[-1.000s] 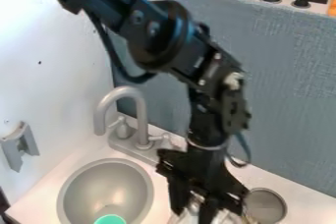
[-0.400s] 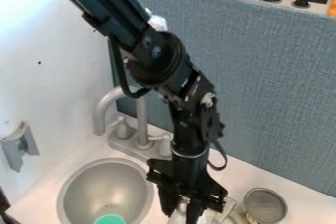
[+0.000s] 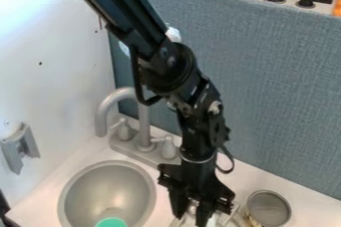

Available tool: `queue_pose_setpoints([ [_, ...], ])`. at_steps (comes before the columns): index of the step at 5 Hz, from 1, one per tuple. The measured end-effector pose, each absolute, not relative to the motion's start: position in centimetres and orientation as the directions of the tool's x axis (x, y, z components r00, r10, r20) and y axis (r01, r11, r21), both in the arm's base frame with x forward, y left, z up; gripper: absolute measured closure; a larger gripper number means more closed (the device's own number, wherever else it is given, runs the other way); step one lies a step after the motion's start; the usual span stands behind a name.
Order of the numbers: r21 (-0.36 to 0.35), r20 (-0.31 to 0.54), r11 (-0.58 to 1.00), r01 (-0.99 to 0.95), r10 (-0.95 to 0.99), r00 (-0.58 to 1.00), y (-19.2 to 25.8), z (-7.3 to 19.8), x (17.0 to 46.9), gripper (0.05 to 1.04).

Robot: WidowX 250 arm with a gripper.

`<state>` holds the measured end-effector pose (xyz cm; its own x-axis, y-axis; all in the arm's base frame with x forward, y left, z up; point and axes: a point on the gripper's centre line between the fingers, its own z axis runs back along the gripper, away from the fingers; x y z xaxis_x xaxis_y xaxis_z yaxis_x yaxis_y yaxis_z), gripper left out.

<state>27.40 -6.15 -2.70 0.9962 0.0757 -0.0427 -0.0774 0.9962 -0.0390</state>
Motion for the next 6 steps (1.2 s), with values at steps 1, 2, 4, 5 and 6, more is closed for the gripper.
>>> queue_pose_setpoints([
  [1,-0.04,-0.05,0.994,-0.099,0.097,0.994,-6.3,-2.9,27.9,0.573],
  [2,-0.065,-0.072,0.992,-0.107,0.102,0.992,-6.9,-2.5,28.1,0.573],
  [4,-0.092,-0.138,0.985,-0.144,0.131,0.982,-7.6,-3.5,27.4,0.573],
  [5,-0.095,-0.141,0.985,-0.141,0.126,0.982,-7.8,-3.8,27.8,0.573],
  [6,-0.09,-0.141,0.986,-0.143,0.13,0.981,-7.7,-3.9,28.0,0.573],
])
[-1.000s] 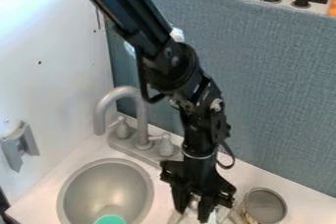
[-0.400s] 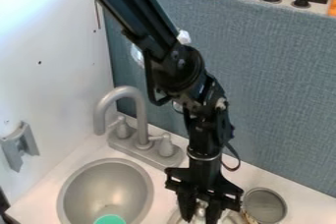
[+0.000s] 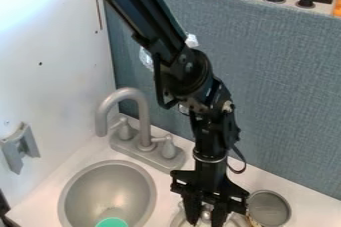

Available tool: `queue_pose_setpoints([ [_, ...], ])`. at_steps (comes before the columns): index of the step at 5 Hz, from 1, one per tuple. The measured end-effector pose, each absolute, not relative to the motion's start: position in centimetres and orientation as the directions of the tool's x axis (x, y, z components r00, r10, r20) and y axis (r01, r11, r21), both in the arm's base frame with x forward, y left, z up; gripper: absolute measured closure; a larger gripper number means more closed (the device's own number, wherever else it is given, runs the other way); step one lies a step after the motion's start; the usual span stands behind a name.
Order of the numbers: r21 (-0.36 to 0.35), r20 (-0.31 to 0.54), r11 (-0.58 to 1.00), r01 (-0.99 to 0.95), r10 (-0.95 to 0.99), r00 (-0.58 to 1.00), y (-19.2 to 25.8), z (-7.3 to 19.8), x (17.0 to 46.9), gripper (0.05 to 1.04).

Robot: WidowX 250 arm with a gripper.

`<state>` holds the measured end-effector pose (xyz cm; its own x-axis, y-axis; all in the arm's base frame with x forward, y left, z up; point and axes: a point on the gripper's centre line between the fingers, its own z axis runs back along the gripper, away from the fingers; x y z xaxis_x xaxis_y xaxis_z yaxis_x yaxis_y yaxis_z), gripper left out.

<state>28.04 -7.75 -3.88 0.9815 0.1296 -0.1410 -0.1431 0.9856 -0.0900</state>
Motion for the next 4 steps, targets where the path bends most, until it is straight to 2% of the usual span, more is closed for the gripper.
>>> queue_pose_setpoints([
  [1,-0.064,-0.154,0.989,-0.136,0.125,0.98,-7.5,-3.8,27.9,0.489],
  [2,-0.019,-0.176,0.991,-0.132,0.127,0.976,-8.1,-3.5,27.4,0.199],
  [3,0.008,-0.081,0.98,-0.197,0.197,0.977,-8.1,-0.1,28.2,0.071],
  [4,0.015,-0.035,0.98,-0.196,0.197,0.98,-8.9,2.5,28.0,0.075],
])
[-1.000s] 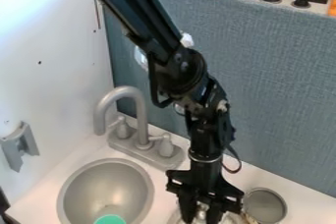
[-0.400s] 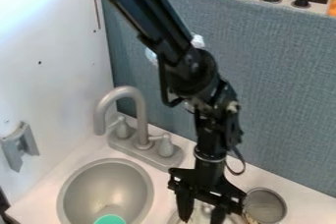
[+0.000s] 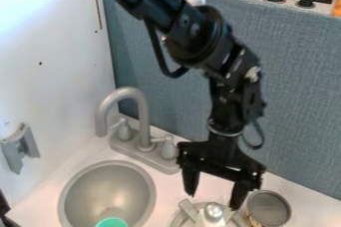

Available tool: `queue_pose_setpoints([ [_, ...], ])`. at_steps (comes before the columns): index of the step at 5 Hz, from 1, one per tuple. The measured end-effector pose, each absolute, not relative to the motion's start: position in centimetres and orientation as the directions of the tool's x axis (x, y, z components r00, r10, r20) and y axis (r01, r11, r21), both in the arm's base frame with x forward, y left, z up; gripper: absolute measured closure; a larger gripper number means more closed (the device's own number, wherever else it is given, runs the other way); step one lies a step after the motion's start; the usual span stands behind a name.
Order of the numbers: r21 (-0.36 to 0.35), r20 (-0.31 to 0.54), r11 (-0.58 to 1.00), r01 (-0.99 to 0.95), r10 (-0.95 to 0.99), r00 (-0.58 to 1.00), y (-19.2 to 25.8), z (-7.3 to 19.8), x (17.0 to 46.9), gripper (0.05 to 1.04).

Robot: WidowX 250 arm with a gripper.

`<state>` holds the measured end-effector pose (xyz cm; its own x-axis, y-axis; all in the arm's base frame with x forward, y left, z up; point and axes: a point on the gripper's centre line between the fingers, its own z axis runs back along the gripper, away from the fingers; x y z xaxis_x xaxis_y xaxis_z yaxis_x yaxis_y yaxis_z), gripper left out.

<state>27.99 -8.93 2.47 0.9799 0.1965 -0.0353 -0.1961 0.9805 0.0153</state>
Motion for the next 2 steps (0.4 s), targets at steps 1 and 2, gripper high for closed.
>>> queue_pose_setpoints([
  [1,0.056,-0.063,0.996,-0.066,0.069,0.996,-12.9,4.5,27.1,0.075],
  [2,0.04,-0.074,0.998,0.043,-0.04,0.996,-15.4,5.0,26.1,0.075],
])
